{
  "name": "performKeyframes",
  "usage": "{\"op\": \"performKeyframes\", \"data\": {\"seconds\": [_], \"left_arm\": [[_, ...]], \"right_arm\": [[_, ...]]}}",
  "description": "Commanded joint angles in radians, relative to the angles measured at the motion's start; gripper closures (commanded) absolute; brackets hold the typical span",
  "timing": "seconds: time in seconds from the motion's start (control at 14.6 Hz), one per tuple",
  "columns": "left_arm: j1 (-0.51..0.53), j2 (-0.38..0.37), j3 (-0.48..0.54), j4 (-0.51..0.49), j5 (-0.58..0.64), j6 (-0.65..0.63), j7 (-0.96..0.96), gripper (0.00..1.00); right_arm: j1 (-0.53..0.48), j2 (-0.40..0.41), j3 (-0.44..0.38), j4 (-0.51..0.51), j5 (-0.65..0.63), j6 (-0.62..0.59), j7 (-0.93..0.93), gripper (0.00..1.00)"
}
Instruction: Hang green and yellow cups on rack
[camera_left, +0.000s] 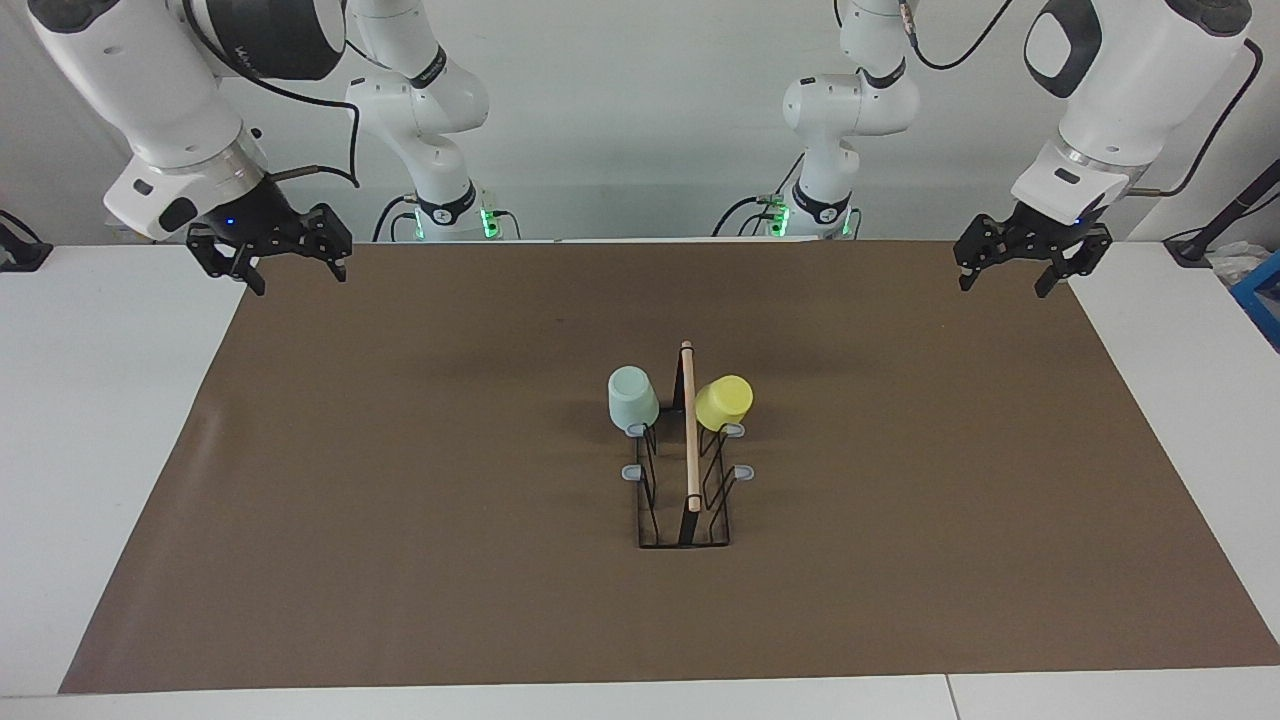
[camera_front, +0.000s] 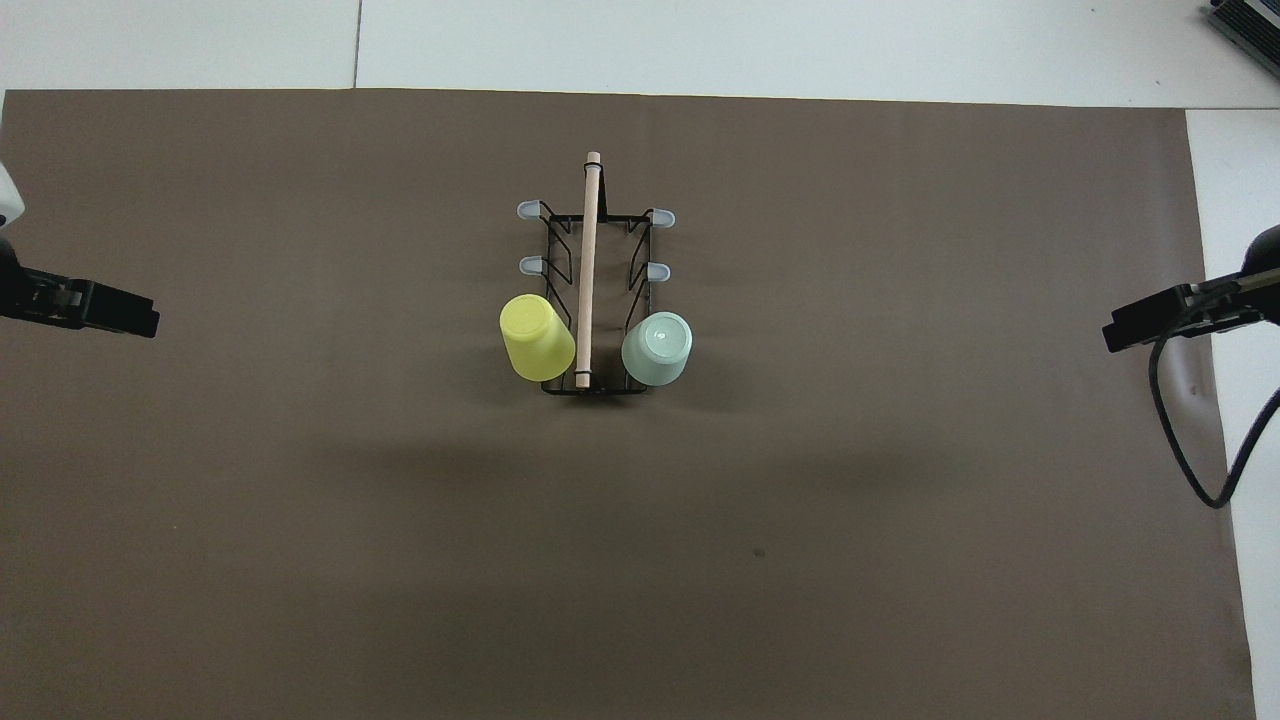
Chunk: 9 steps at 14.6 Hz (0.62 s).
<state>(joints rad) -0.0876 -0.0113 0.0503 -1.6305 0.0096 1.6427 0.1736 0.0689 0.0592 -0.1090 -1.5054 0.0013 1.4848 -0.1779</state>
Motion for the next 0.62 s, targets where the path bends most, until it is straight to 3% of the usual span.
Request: {"op": "performKeyframes", "data": {"seconds": [0.0, 0.55], "left_arm": [[-0.008, -0.019, 0.006, -0.023, 0.004, 0.003, -0.005, 0.00], [-0.003, -0.019, 0.005, -0.022, 0.004, 0.009, 0.001, 0.00]], "right_arm": [[0.005, -0.010, -0.001, -0.004, -0.046, 0.008, 0.031, 0.00], [0.003, -0.010, -0.009, -0.012, -0.044, 0.069, 0.021, 0.00]]}}
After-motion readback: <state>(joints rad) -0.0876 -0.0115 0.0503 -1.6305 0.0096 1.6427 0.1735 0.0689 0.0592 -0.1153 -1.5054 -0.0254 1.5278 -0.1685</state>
